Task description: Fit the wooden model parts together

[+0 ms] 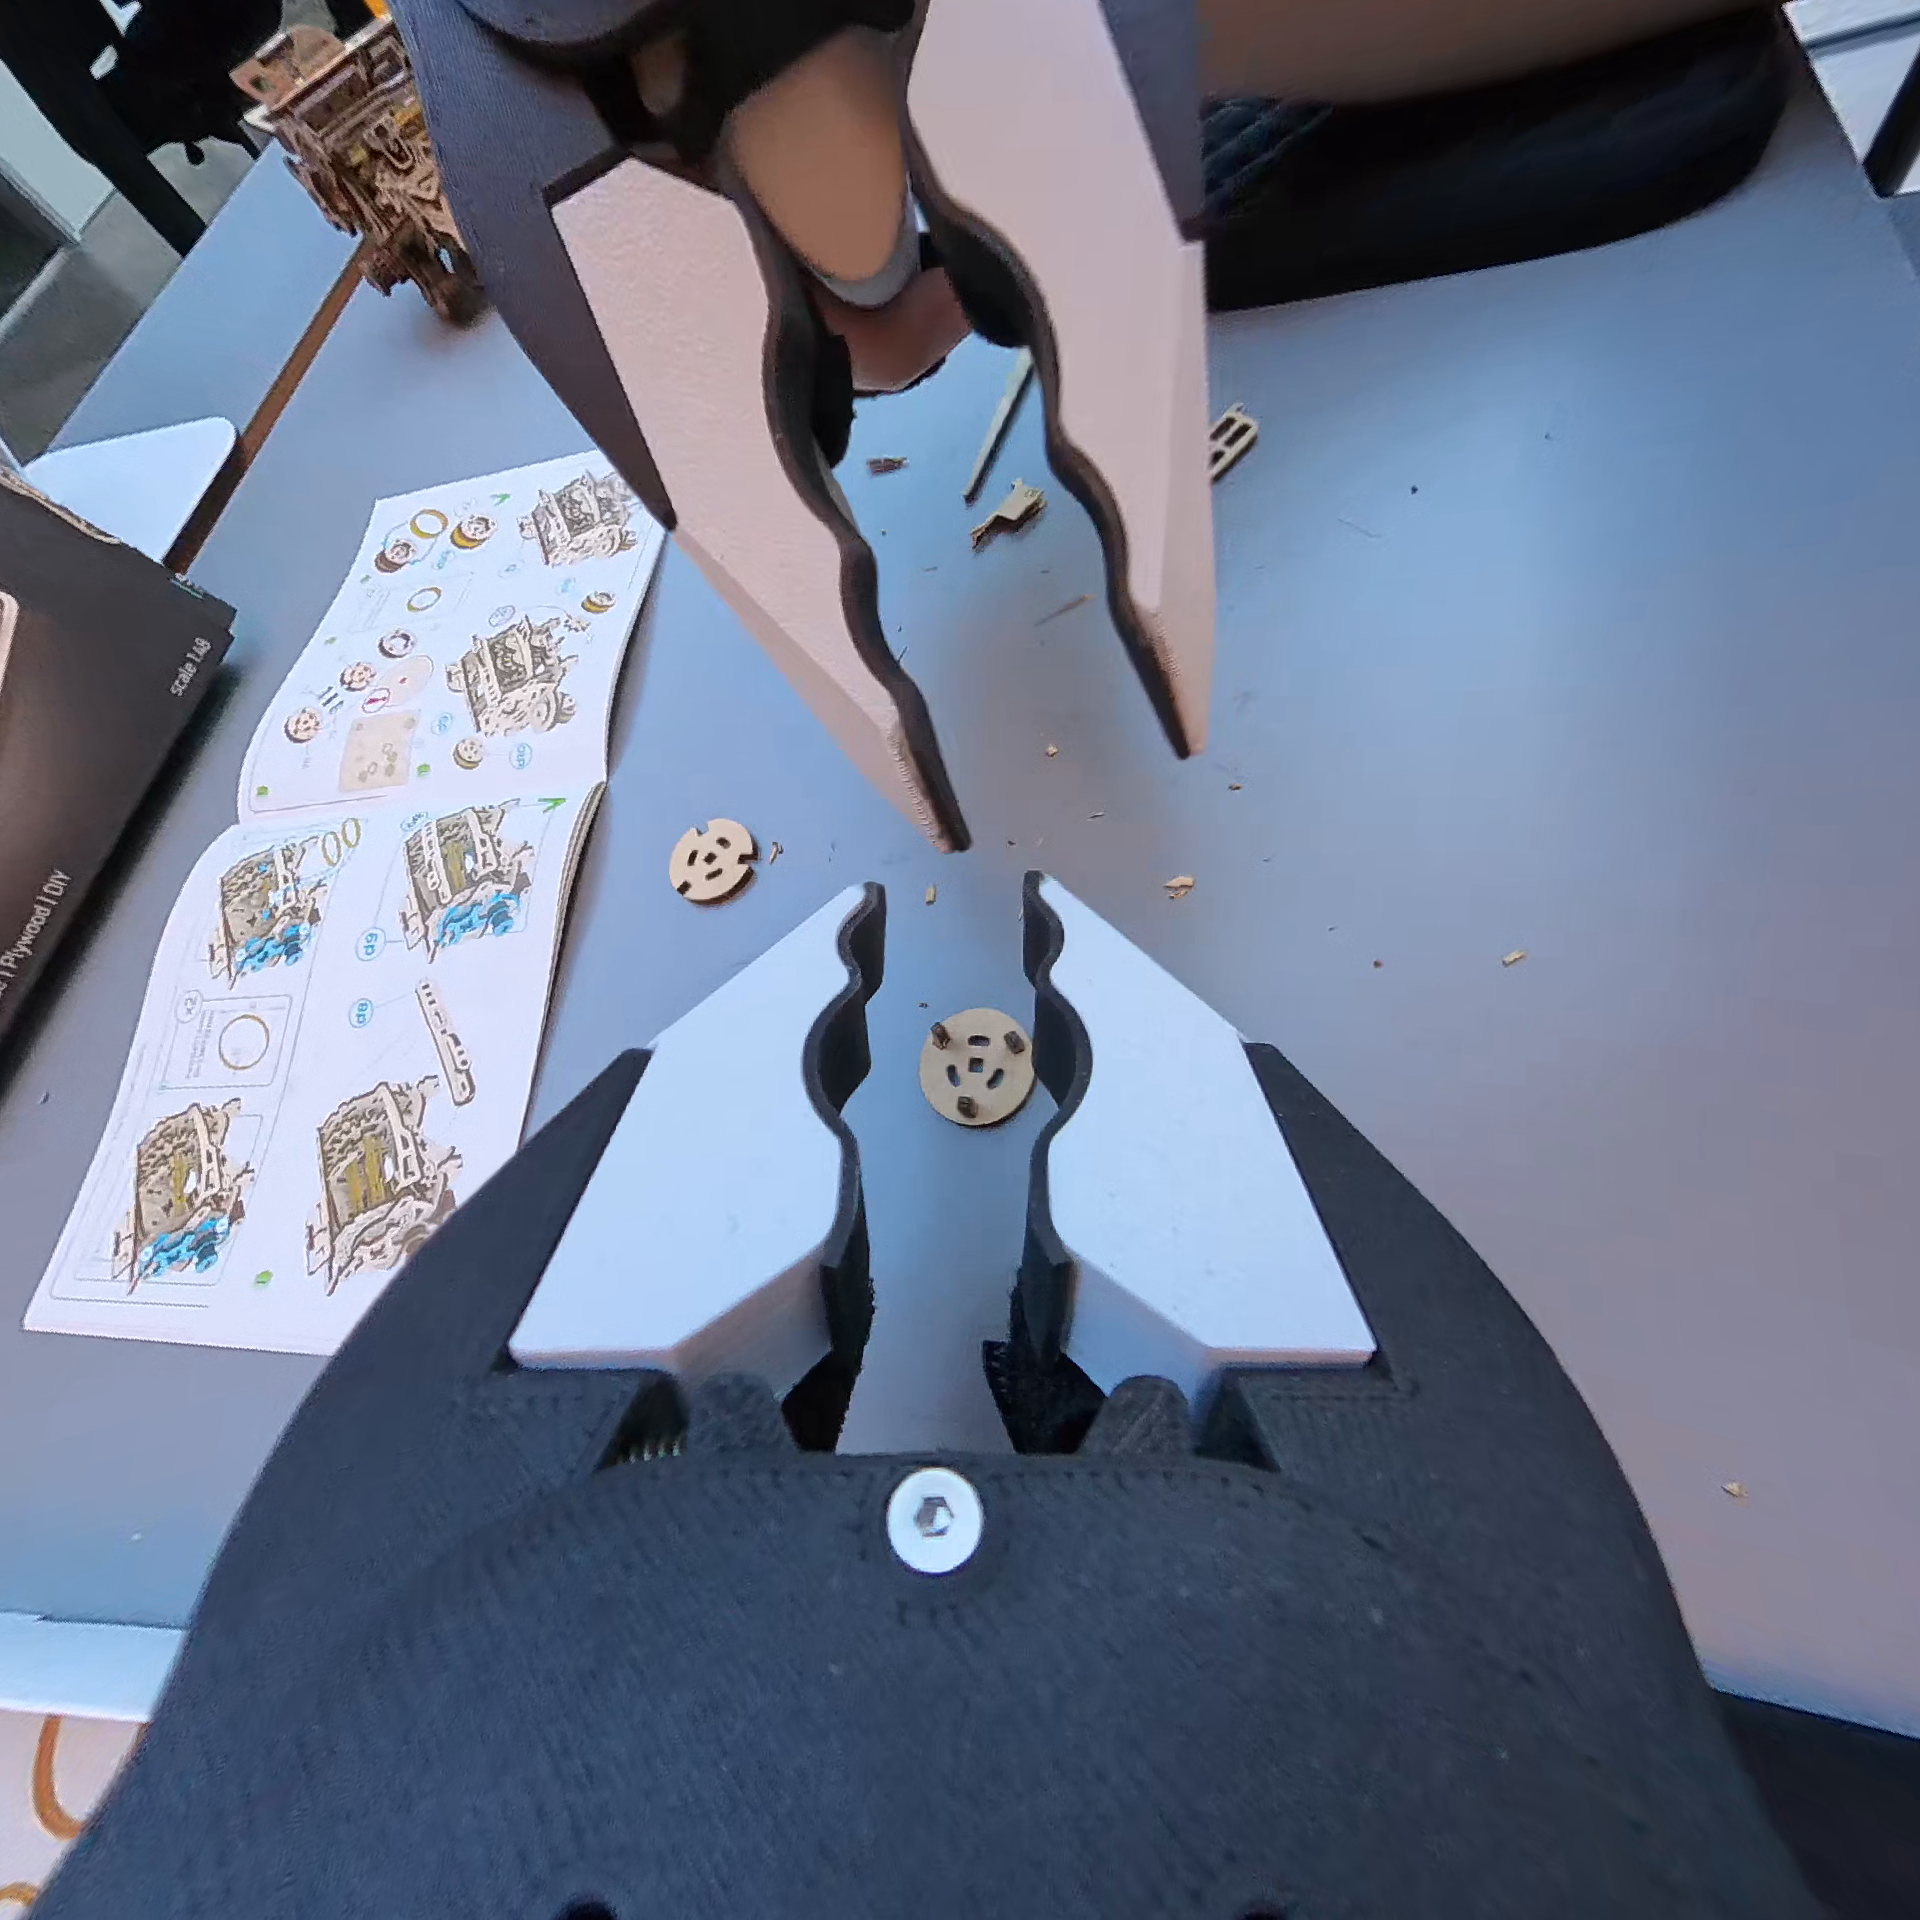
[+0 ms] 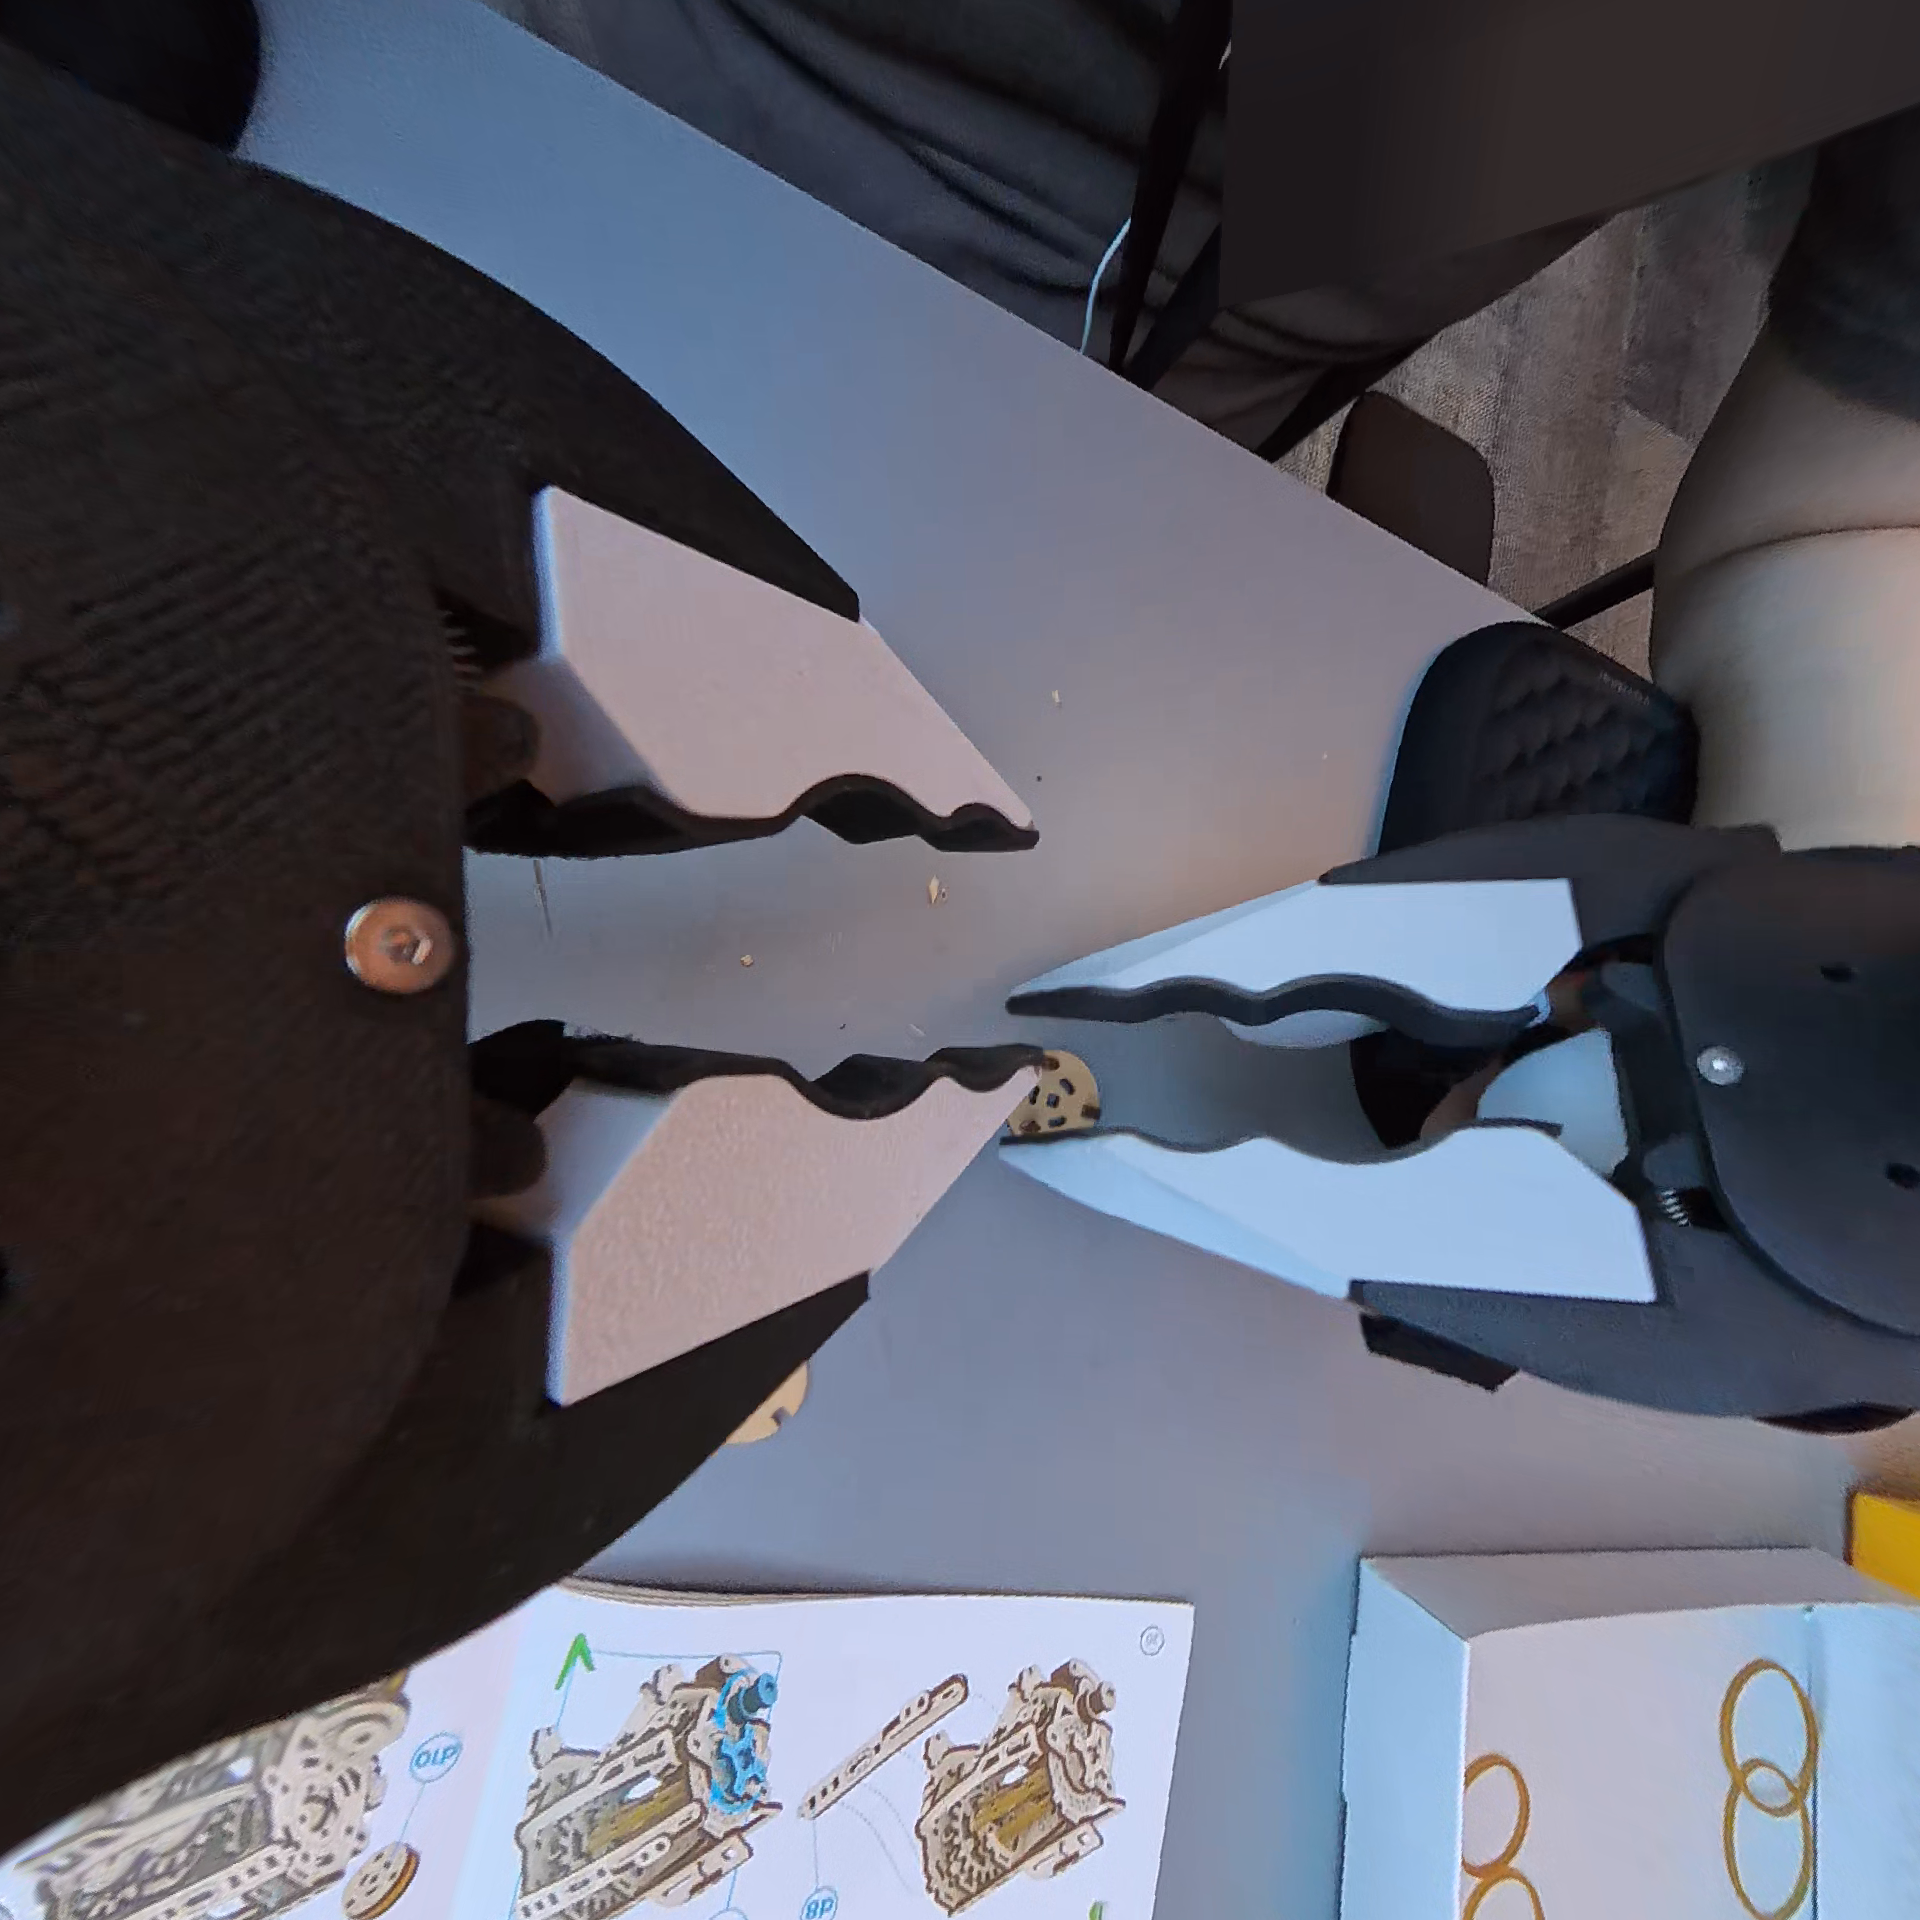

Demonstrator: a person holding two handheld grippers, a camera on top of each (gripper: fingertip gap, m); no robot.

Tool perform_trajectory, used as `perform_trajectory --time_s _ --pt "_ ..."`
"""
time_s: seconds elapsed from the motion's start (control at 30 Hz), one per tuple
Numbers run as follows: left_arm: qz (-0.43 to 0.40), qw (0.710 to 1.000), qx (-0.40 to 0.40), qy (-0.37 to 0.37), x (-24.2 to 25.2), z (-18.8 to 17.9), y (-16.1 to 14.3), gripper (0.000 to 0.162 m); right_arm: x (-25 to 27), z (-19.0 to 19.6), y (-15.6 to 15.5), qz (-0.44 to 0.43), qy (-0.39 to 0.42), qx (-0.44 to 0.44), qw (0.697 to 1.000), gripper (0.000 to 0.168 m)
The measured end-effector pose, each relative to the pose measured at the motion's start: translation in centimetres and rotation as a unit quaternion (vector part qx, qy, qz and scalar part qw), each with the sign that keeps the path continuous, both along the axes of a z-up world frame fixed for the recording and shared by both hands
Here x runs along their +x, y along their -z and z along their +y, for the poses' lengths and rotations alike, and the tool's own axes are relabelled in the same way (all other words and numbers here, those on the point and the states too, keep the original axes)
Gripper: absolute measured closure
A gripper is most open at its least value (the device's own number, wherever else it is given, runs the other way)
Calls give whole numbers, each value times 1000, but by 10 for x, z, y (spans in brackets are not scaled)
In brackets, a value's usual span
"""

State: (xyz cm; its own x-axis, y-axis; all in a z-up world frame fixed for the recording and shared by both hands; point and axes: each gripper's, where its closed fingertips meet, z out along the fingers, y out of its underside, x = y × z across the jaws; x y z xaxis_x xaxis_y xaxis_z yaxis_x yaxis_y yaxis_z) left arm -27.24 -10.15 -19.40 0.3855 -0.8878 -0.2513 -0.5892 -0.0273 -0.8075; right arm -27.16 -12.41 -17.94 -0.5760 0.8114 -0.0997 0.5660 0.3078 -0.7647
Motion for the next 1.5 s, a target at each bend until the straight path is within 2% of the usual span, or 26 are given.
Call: perform_trajectory --time_s 0.2,0.37,0.43,0.5,0.63,0.77,0.93,1.03,1.13,1.37,1.5 --pt "-13 999 -28 -21 -25 5 -6 142 3 21 37 -44 27 29 998 136" --pt "-19 997 -63 -28 -43 7 0 148 -5 24 49 -60 43 45 996 141" --pt "-19 996 -89 -20 -44 2 4 143 -6 21 43 -49 41 42 997 143" --pt "-12 995 -103 -13 -43 -1 9 131 -10 16 35 -30 38 32 998 143" --pt "29 996 -88 -12 -40 -1 22 119 -11 22 46 -48 45 45 997 143" --pt "53 995 -84 -11 -39 -1 31 119 -26 21 34 6 56 39 998 140" --pt "51 996 -75 -20 -40 5 31 121 -28 17 47 -17 49 36 998 138" --pt "50 995 -77 -37 -44 10 31 119 -24 19 46 -29 53 39 997 141" --pt "56 995 -66 -55 -52 16 31 125 -17 19 47 -39 50 43 997 143" --pt "39 995 -86 -15 -41 3 29 128 -25 27 34 2 72 29 997 143" --pt "31 996 -82 -8 -36 2 26 131 -27 29 36 9 71 41 997 152"
